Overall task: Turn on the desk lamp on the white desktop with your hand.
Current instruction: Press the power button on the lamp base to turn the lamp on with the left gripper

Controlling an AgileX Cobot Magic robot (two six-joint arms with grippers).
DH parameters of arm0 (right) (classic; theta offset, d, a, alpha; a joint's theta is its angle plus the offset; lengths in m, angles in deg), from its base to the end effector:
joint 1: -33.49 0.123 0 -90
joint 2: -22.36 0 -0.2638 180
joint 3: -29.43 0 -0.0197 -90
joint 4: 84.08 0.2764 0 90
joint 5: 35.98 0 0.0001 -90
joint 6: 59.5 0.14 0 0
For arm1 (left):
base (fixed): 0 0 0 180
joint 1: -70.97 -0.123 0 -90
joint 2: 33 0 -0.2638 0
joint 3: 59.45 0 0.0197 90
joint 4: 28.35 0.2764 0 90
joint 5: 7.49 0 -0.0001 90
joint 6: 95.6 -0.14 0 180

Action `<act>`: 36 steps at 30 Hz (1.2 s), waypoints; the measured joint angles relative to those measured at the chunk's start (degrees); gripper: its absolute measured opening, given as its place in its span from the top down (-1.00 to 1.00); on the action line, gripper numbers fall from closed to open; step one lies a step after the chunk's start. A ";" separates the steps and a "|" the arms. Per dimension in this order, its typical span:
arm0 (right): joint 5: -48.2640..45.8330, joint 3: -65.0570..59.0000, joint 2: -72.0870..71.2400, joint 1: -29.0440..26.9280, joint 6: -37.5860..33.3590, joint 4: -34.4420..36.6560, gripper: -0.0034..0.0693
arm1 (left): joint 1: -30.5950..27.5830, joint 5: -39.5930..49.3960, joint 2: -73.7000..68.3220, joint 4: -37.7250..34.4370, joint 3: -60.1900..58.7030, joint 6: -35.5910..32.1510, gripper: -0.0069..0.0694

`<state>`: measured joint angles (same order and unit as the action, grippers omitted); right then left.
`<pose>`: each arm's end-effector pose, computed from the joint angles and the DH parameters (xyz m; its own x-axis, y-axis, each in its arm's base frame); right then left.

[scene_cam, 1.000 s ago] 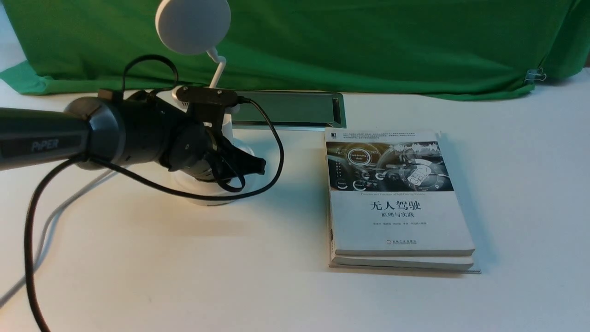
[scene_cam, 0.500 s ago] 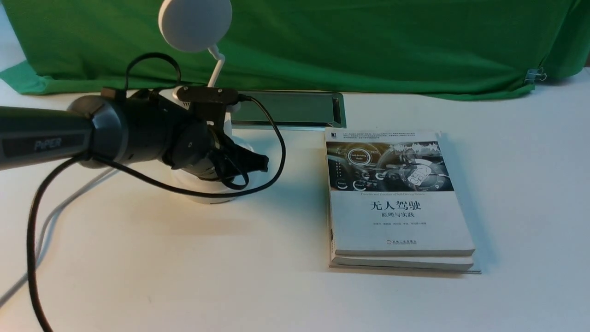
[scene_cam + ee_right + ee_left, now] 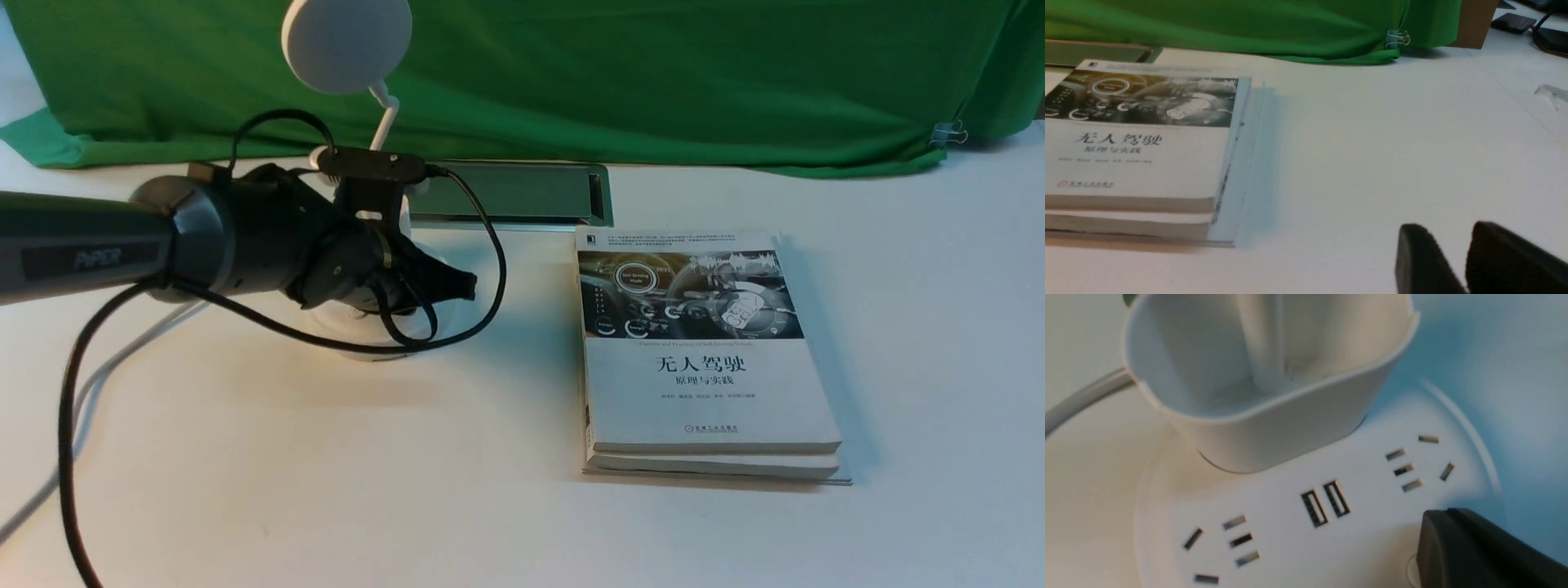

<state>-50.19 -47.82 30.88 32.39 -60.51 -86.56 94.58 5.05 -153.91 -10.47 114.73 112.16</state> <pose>0.1511 -0.0044 0.1778 -0.1745 -0.0562 -0.9830 0.0193 0.9980 -0.0605 0.4261 -0.1760 0.0948 -0.7413 0.1297 -0.6586 0.2307 0.9706 -0.0686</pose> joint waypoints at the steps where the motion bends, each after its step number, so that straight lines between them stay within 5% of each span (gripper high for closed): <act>1: 0.00 0.00 0.00 0.00 0.00 0.00 0.25 | 0.00 -0.14 -0.06 0.00 0.00 0.17 0.81; 36: 0.07 0.00 0.00 0.00 0.00 0.00 0.25 | 0.00 1.10 -0.88 -2.30 0.49 0.84 0.81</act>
<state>-50.12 -47.82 30.88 32.39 -60.51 -86.56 94.58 6.15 -154.79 -12.77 115.22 113.00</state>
